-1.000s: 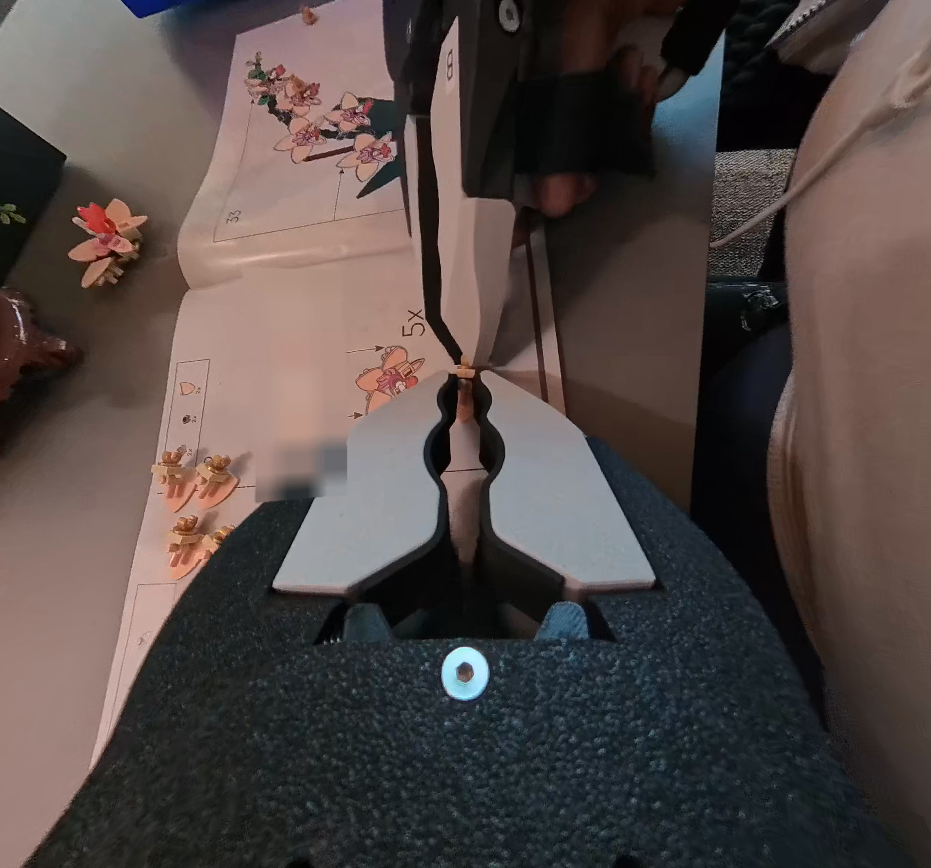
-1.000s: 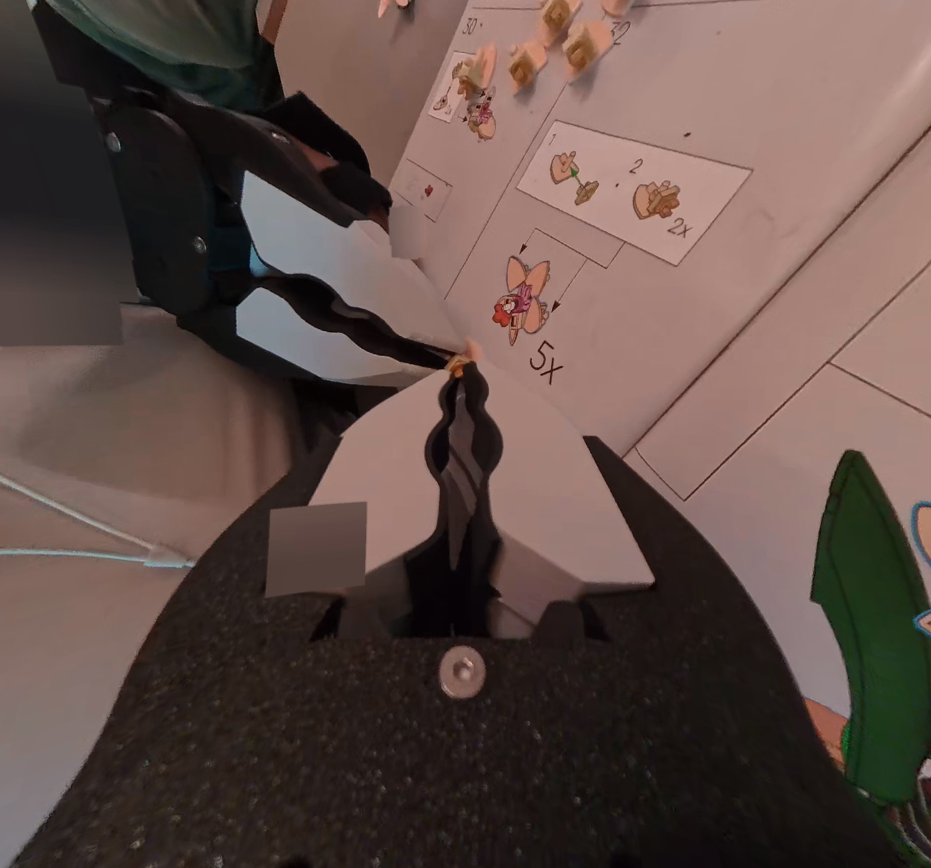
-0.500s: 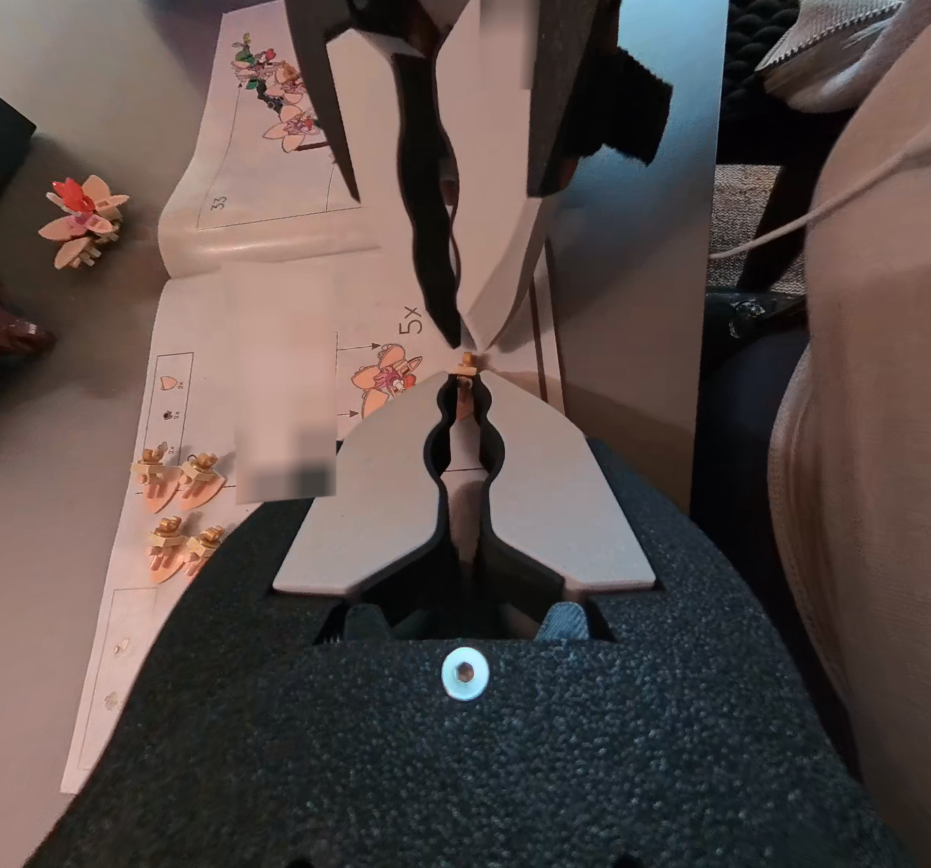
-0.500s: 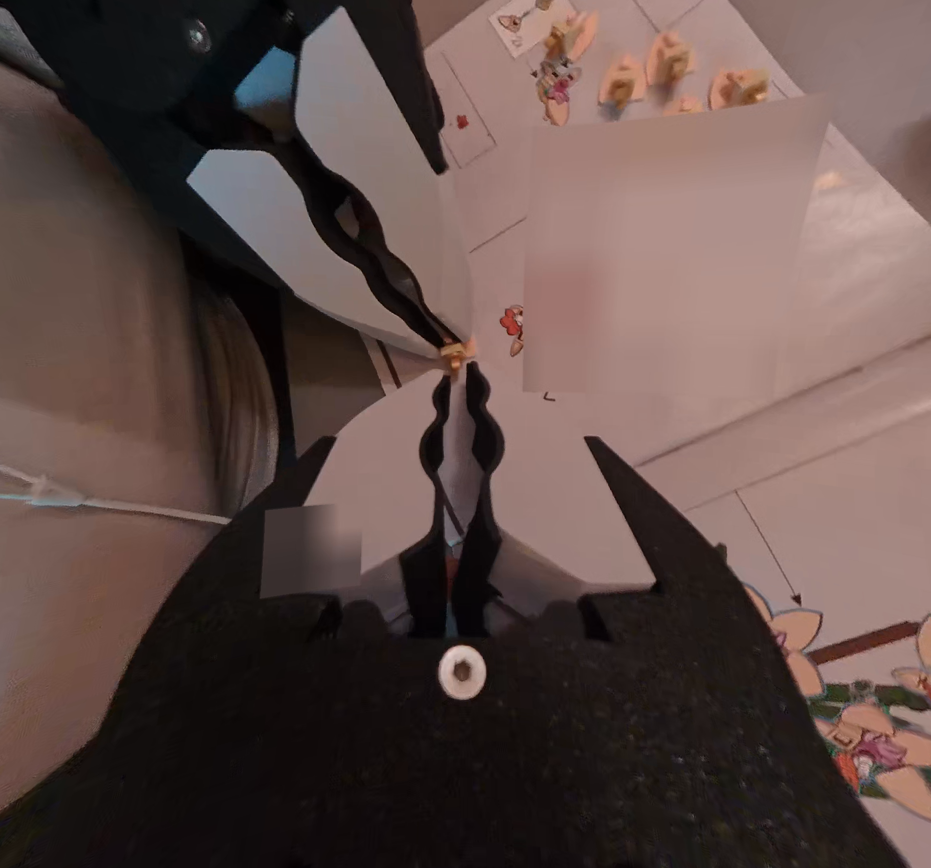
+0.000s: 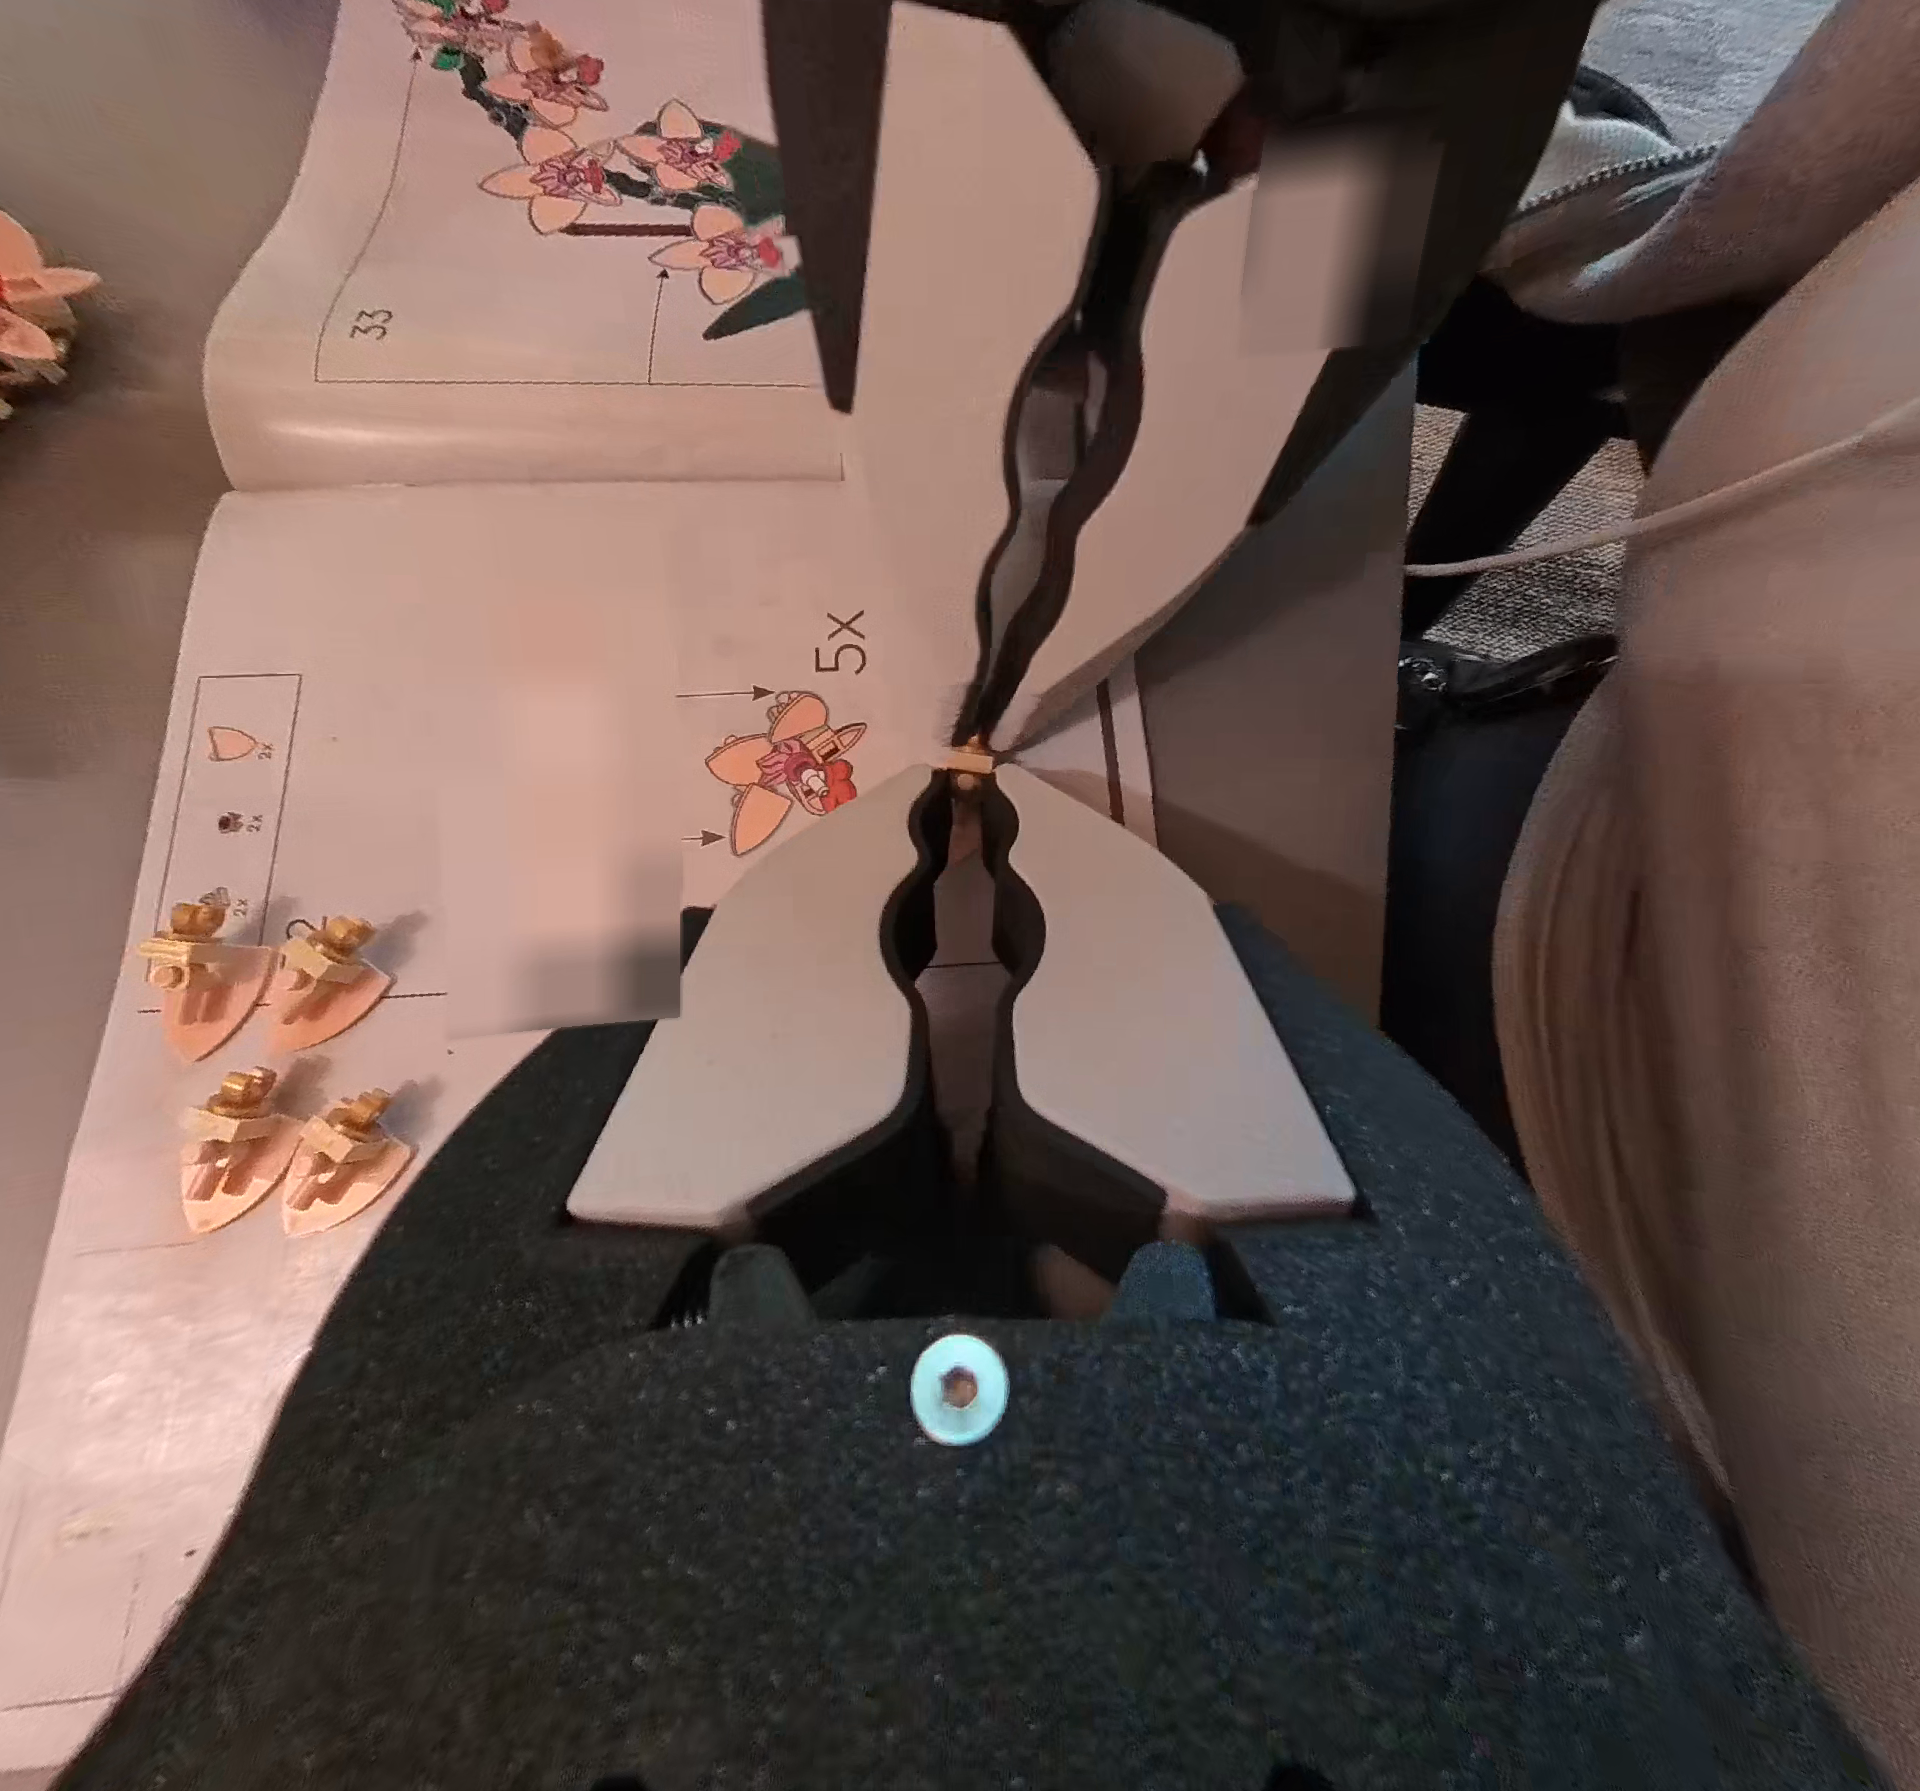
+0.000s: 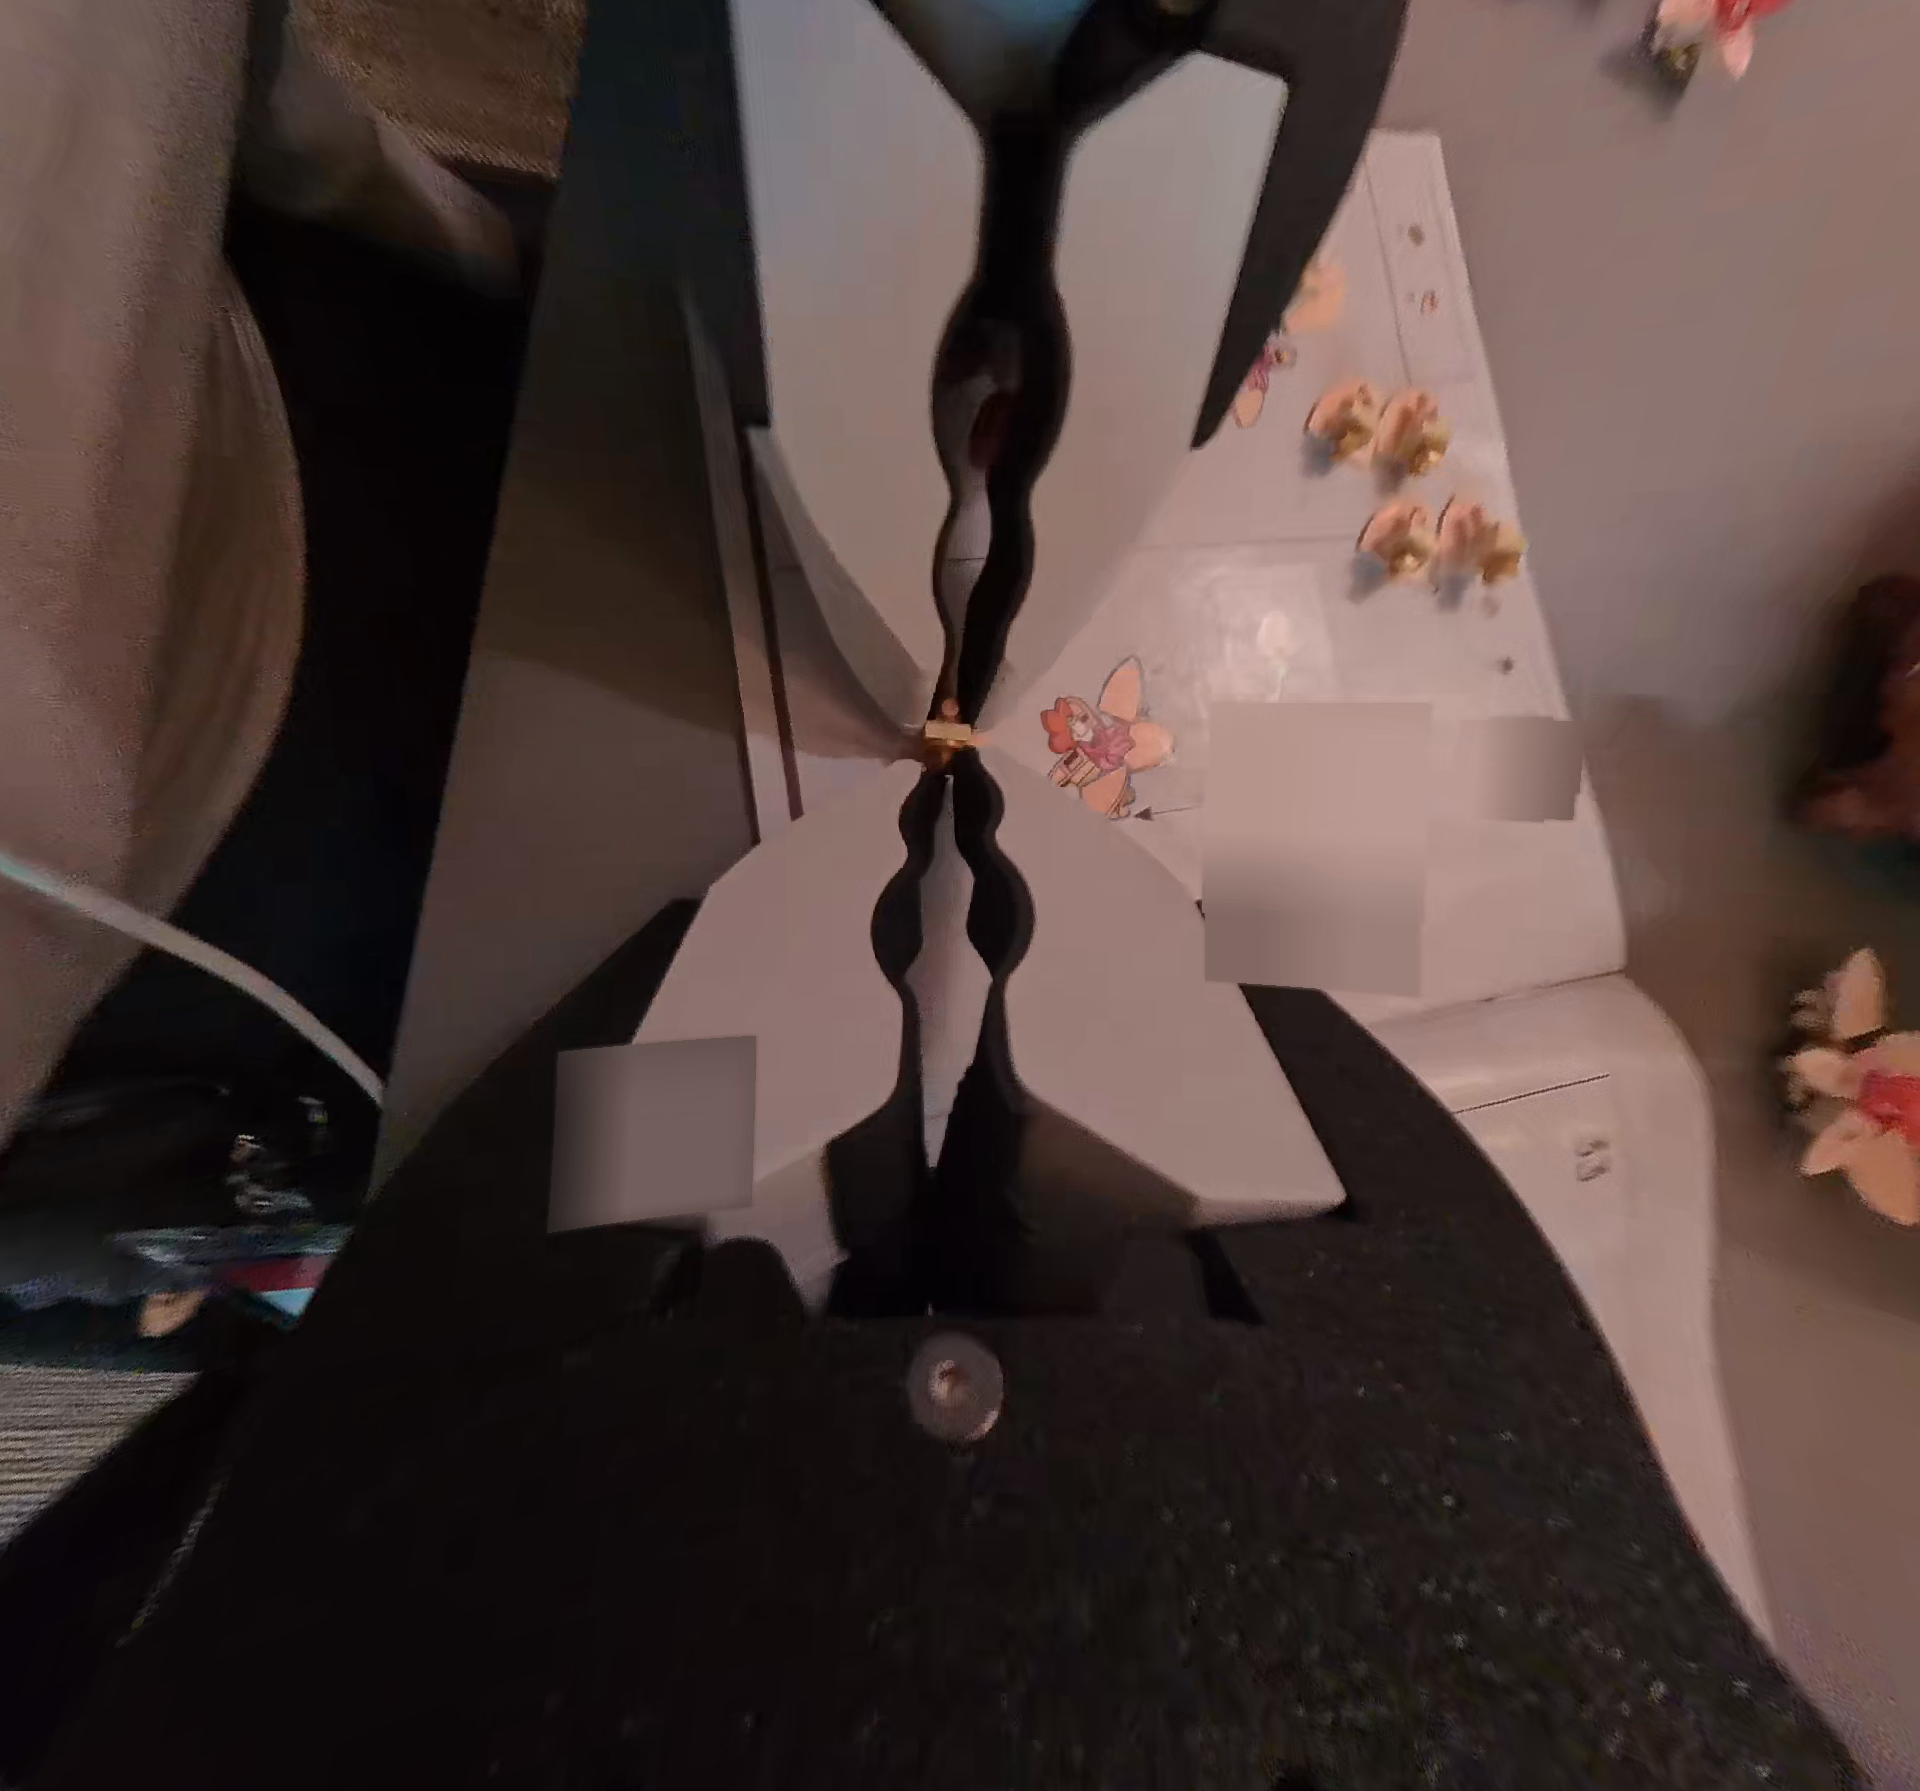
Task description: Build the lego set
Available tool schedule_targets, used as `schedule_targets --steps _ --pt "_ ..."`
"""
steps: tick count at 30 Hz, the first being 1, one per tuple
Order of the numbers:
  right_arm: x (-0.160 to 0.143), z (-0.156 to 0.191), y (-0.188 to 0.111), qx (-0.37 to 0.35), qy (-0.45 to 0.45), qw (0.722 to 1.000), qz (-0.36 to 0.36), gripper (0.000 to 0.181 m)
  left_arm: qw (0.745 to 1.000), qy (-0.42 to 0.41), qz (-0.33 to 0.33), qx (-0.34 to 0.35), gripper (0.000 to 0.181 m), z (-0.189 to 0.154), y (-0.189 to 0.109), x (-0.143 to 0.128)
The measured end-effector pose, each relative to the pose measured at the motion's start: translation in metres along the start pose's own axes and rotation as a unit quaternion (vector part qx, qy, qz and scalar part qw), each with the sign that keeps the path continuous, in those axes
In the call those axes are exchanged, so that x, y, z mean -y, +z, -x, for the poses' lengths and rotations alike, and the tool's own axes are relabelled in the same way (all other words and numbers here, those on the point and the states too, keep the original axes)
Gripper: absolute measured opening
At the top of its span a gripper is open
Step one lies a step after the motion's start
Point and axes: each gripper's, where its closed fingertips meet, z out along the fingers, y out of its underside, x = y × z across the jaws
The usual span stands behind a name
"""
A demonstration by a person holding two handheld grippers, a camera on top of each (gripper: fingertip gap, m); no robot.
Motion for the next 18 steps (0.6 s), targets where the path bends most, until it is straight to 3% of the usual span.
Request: schedule_targets --steps 5,13,16,17,18 --pt "0.0009 -0.0002 0.0 0.001 -0.034 0.999 -0.024 0.003 1.0 -0.009 0.001 -0.013 0.005 -0.0004 0.0 -0.0003" --pt "0.0034 -0.0011 -0.0007 -0.039 -0.199 0.979 -0.027 0.004 0.998 -0.042 0.002 -0.047 0.005 -0.0017 -0.0003 -0.0004" --pt "0.002 -0.0018 -0.0008 -0.013 -0.087 0.995 -0.044 0.005 0.999 -0.036 0.002 -0.039 0.005 -0.0012 0.0 -0.0002" --pt "0.0008 -0.0045 -0.0021 -0.004 -0.028 0.999 -0.046 0.017 0.999 -0.032 0.002 -0.036 0.005 -0.0012 0.0 -0.0001" --pt "-0.0025 -0.0066 -0.0041 0.01 0.023 0.999 -0.041 0.017 0.999 -0.03 0.002 -0.033 0.005 -0.0011 0.0 -0.0002"
